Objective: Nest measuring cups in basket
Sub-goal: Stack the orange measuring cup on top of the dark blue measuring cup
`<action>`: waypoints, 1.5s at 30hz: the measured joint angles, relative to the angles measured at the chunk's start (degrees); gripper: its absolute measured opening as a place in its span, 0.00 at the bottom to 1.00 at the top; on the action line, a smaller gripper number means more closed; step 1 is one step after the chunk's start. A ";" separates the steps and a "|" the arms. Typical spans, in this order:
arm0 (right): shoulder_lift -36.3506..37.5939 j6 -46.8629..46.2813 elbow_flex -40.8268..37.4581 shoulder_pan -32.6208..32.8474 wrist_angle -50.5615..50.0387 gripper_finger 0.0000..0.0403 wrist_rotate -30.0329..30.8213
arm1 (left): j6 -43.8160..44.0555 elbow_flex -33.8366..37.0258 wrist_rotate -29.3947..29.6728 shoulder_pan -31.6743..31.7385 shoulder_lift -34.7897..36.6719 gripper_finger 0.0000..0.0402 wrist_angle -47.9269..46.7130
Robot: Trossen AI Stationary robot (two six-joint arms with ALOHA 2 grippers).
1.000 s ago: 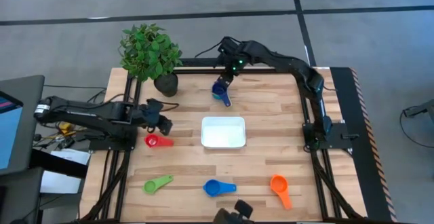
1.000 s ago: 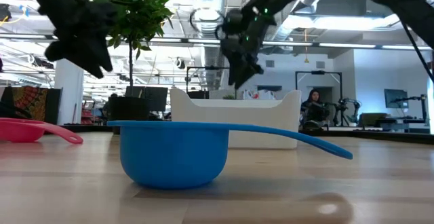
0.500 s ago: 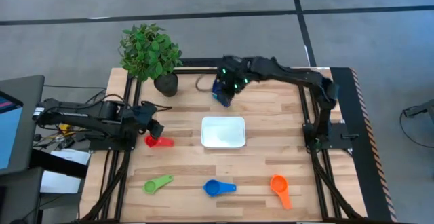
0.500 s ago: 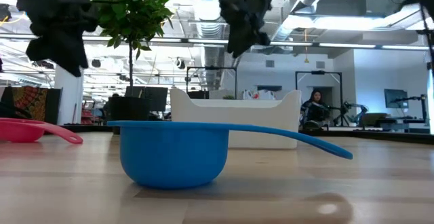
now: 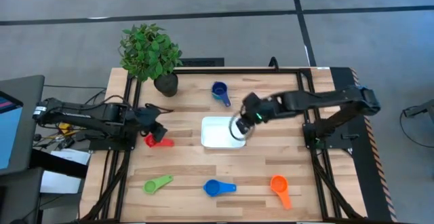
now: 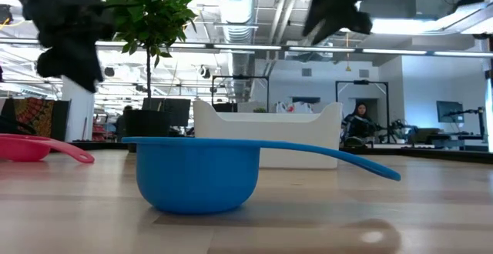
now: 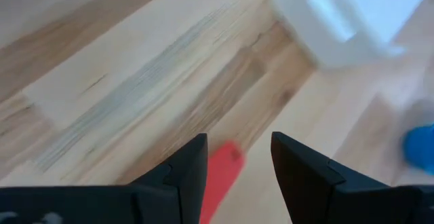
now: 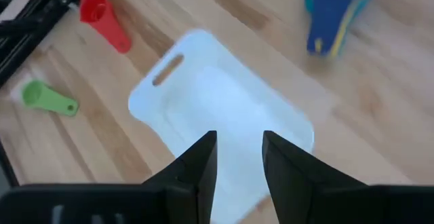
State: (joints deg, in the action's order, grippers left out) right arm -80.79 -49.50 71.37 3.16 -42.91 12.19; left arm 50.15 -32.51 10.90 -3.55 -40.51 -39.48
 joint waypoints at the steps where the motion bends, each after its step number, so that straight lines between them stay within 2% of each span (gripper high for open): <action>1: 1.20 -2.39 -1.76 1.44 -0.06 0.35 0.42 | -0.02 0.00 0.21 0.00 0.00 0.38 1.90; 8: 4.38 -19.38 -10.89 13.35 -0.68 0.36 0.07 | -1.22 0.00 1.70 -0.07 -4.50 0.38 17.14; 13: 1.94 -27.65 -11.54 23.50 -6.98 0.34 -2.09 | 1.14 -0.02 1.16 -3.05 -10.38 0.38 28.30; 17: 0.15 -32.50 -11.56 31.48 -10.00 0.33 -1.67 | 0.31 -0.02 6.66 -6.16 -15.45 0.38 33.04; 22: -1.04 -39.61 -14.15 38.92 -10.40 0.42 -1.66 | 6.43 -0.02 8.10 -7.94 -21.58 0.38 38.24; 27: -0.37 -46.55 -18.54 43.29 -9.49 0.56 -1.67 | 9.84 -0.04 8.30 -11.08 -26.14 0.38 43.47; 30: -0.46 -48.85 -22.25 44.86 -4.46 0.59 -2.24 | 10.82 -0.04 10.73 -12.84 -28.30 0.38 46.58; 34: -0.43 -50.61 -26.96 46.42 4.82 0.56 -2.40 | 11.47 -0.05 15.59 -13.95 -29.80 0.38 48.63; 39: -0.55 -51.91 -28.22 47.49 2.30 0.50 -3.01 | 12.02 -0.87 18.50 -14.70 -30.10 0.38 49.93; 45: -0.59 -49.21 -28.22 47.40 3.05 0.41 -3.30 | 10.56 -1.99 20.99 -14.94 -30.10 0.38 49.63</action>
State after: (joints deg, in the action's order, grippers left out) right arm -81.38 -98.72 43.16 50.57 -39.86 8.88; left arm 60.72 -34.50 31.89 -18.49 -70.61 10.15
